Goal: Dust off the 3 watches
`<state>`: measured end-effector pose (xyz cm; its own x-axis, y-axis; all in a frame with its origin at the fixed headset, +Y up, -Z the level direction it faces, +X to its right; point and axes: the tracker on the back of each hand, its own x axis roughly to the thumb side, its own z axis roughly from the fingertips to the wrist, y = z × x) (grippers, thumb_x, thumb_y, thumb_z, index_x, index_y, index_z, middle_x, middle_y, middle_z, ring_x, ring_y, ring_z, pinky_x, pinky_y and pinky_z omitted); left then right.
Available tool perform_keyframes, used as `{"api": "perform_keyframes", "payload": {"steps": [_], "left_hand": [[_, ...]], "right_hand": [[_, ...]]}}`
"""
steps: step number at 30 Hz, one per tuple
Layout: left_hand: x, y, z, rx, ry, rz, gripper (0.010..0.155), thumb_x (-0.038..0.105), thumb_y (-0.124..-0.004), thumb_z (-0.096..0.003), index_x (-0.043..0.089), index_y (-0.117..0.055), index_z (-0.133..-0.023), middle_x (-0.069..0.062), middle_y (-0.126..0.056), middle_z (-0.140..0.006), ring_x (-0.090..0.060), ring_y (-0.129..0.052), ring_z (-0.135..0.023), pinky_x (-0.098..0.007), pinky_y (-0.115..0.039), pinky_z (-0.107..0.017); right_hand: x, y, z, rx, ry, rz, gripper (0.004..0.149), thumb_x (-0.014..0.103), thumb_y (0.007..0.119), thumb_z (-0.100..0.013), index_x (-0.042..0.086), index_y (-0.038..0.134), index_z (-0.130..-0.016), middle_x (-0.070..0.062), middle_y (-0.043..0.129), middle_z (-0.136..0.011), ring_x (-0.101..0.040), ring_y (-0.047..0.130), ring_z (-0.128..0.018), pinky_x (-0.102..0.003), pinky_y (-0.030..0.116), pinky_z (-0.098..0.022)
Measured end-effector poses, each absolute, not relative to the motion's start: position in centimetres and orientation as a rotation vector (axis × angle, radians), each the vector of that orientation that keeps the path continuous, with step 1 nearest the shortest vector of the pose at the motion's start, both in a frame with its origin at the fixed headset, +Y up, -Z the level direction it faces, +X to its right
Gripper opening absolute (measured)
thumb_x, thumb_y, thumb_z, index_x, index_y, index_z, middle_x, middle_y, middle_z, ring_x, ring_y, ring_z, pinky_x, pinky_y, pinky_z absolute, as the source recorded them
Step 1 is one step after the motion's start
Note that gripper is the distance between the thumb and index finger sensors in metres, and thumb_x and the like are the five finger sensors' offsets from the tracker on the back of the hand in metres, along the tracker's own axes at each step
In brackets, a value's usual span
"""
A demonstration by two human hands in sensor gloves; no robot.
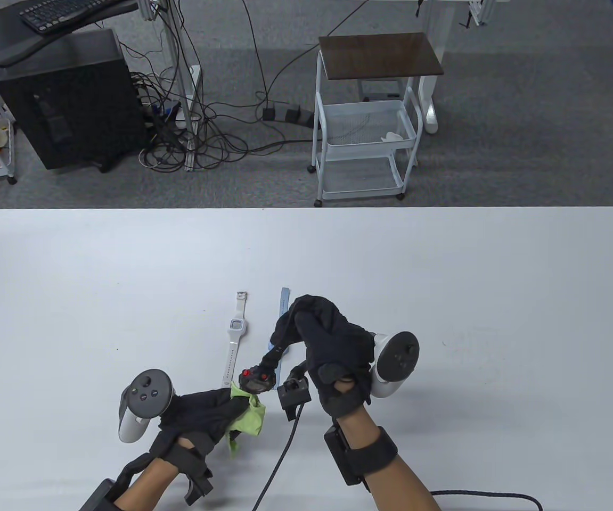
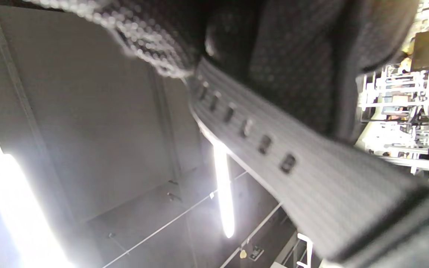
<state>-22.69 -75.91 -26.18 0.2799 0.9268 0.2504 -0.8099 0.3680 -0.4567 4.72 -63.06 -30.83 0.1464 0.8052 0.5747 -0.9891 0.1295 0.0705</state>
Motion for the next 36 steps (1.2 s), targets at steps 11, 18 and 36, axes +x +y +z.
{"api": "perform_keyframes", "payload": {"steps": [11,18,36], "left_hand": [[-22.8,-75.8,-26.3,-0.271,-0.527,1.125,0.046,0.05,-0.068,-0.06,0.023,-0.073,-0.097,0.006,-0.092,-0.077,-0.02,-0.092,-0.083,-0.06,-0.056,-0.075],[-23.2,-76.0,-26.5,-0.266,-0.535,1.166,0.05,0.06,-0.064,-0.0593,0.02,-0.089,-0.074,0.007,-0.097,-0.047,-0.018,-0.101,-0.061,-0.058,-0.064,-0.07],[-23.6,-75.8,-26.5,-0.244,-0.504,1.082,0.046,0.056,-0.068,-0.059,0.02,-0.086,-0.08,0.005,-0.098,-0.056,-0.021,-0.099,-0.072,-0.061,-0.058,-0.073]], "right_hand": [[5.1,-62.8,-30.7,0.484,-0.481,1.354,0.038,0.036,0.079,-0.042,0.012,0.085,-0.071,-0.007,0.106,-0.046,-0.023,0.112,-0.025,-0.052,0.08,-0.044],[5.7,-62.5,-30.7,0.469,-0.497,1.315,0.038,0.036,0.08,-0.042,0.011,0.085,-0.071,-0.008,0.106,-0.046,-0.024,0.112,-0.026,-0.053,0.079,-0.044],[6.3,-61.6,-30.1,0.492,-0.579,1.325,0.038,0.036,0.079,-0.043,0.012,0.085,-0.073,-0.008,0.105,-0.048,-0.024,0.112,-0.027,-0.054,0.079,-0.045]]}}
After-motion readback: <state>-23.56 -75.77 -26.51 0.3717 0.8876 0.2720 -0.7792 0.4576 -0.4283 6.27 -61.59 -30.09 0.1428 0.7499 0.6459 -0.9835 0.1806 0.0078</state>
